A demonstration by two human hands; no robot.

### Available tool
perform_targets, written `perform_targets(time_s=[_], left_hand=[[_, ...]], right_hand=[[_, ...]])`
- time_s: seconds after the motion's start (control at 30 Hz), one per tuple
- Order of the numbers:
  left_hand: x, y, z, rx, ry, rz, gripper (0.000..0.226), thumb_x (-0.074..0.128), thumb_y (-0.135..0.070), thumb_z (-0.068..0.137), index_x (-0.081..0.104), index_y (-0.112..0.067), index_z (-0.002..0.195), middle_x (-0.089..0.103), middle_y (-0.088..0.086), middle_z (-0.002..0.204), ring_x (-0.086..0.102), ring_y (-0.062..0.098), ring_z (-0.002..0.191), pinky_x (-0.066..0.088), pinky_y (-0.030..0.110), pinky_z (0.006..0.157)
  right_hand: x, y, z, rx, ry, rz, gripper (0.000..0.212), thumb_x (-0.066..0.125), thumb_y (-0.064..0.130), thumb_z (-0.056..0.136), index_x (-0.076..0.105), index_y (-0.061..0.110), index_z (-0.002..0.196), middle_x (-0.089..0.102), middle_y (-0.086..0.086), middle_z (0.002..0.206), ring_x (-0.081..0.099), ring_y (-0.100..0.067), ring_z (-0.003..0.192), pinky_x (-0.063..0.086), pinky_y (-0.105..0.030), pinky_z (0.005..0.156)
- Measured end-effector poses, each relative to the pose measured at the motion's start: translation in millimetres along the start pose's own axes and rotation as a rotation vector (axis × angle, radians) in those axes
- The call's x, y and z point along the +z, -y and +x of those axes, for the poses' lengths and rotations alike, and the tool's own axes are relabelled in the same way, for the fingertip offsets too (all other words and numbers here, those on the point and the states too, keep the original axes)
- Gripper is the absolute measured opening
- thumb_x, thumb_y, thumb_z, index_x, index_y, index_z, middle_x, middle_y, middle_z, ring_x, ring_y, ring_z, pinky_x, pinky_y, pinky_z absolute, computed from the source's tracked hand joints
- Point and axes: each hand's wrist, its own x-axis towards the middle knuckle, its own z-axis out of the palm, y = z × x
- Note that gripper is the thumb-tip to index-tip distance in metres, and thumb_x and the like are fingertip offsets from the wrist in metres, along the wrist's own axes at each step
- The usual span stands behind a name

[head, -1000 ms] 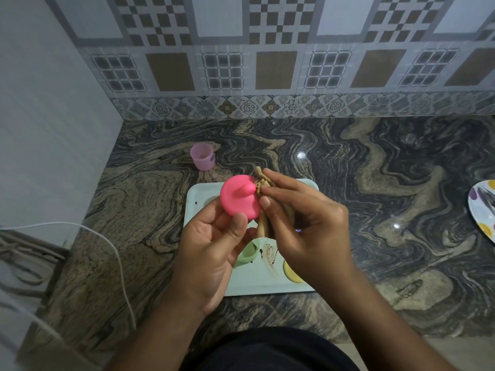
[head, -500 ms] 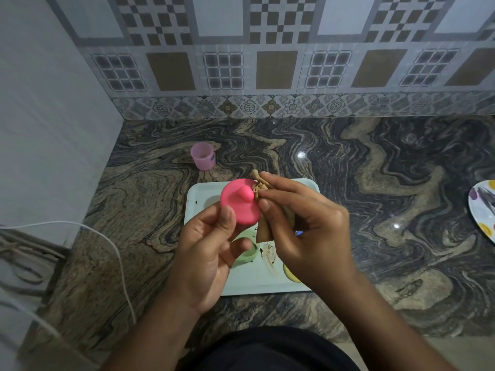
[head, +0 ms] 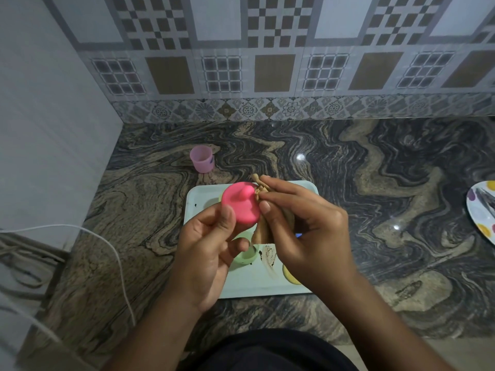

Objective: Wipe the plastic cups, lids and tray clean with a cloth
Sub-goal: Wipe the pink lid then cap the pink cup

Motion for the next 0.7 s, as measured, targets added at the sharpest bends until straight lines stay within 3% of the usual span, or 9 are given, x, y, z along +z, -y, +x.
perform_targets(time_s=[0.07,0.13,0.2,0.27,0.3,0.43,0.57,0.63,0.7], left_hand=[[-0.8,-1.8,3.1,-0.01,-0.058,-0.029,0.033,0.051,-0.033,0.09,0.08,-0.017,0.085,0.07,0.004,0.082,0.058,0.007,0.065,0.04,0.018,0.045],[-3.1,-1.9,6.0,-0.009,-0.078,-0.032,0.038,0.049,-0.039,0.092,0.079,-0.016,0.09,0.07,0.008,0.087,0.057,0.009,0.068,0.042,0.02,0.048],[-4.4,-1.0,7.5,-0.004,-0.049,-0.028,0.043,0.045,-0.043,0.094,0.077,-0.014,0.102,0.072,0.011,0.107,0.067,0.016,0.089,0.053,0.03,0.066],[-5.7,1.9,6.0,0.044,0.021,-0.022,0.047,0.046,-0.044,0.097,0.069,-0.008,0.116,0.066,0.019,0.125,0.063,0.027,0.114,0.051,0.047,0.093],[-5.6,2.9,4.2,0.072,0.064,-0.006,0.045,0.05,-0.04,0.095,0.067,-0.006,0.119,0.064,0.021,0.127,0.061,0.03,0.116,0.048,0.05,0.097],[-7.1,0.2,2.5,0.069,0.018,0.018,0.022,0.064,-0.025,0.089,0.075,-0.011,0.101,0.072,0.012,0.099,0.067,0.017,0.082,0.056,0.026,0.068],[-6.1,-4.6,1.8,0.013,-0.05,0.033,0.04,0.051,-0.045,0.085,0.078,-0.015,0.083,0.068,0.005,0.071,0.053,0.01,0.052,0.047,0.019,0.048],[-6.2,-4.3,1.8,0.012,-0.04,0.019,0.047,0.048,-0.051,0.086,0.077,-0.014,0.088,0.071,0.007,0.079,0.061,0.012,0.061,0.05,0.02,0.052],[-8.9,-2.9,0.9,0.045,0.025,-0.027,0.048,0.045,-0.048,0.094,0.074,-0.011,0.103,0.072,0.014,0.107,0.07,0.021,0.094,0.058,0.031,0.072]], right_hand=[[0.2,-0.4,-1.8,0.01,0.005,0.011,0.014,0.073,0.004,0.09,0.081,0.006,0.101,0.074,-0.004,0.121,0.072,-0.003,0.105,0.062,-0.032,0.075],[1.4,-0.4,-4.2,0.017,0.013,0.018,0.014,0.073,0.004,0.09,0.081,0.005,0.101,0.074,-0.004,0.121,0.071,-0.004,0.109,0.063,-0.033,0.079],[3.2,-0.7,-5.1,0.023,0.019,0.016,0.014,0.073,0.004,0.09,0.081,0.005,0.101,0.074,-0.004,0.121,0.071,-0.004,0.109,0.063,-0.033,0.079],[5.2,-0.3,-4.3,0.017,0.018,0.015,0.014,0.073,0.004,0.09,0.08,0.005,0.102,0.074,-0.003,0.122,0.071,-0.003,0.109,0.063,-0.034,0.078],[5.9,0.2,-3.5,0.01,0.015,0.019,0.014,0.073,0.003,0.09,0.08,0.005,0.102,0.074,-0.003,0.122,0.071,-0.004,0.109,0.063,-0.033,0.078],[5.3,3.6,1.1,-0.023,0.004,0.021,0.012,0.074,0.002,0.09,0.08,0.004,0.101,0.073,-0.003,0.122,0.072,-0.005,0.107,0.063,-0.032,0.075],[4.2,6.1,1.2,-0.006,0.015,0.02,0.013,0.074,0.003,0.09,0.081,0.007,0.101,0.075,-0.002,0.119,0.071,-0.004,0.109,0.062,-0.034,0.08],[4.9,7.3,-0.7,-0.003,0.024,0.015,0.015,0.074,0.004,0.09,0.081,0.008,0.102,0.075,0.0,0.119,0.071,-0.003,0.109,0.062,-0.033,0.081],[6.0,7.7,-1.9,0.0,0.03,0.017,0.015,0.074,0.003,0.09,0.081,0.008,0.103,0.074,-0.001,0.12,0.071,-0.003,0.11,0.063,-0.034,0.08]])
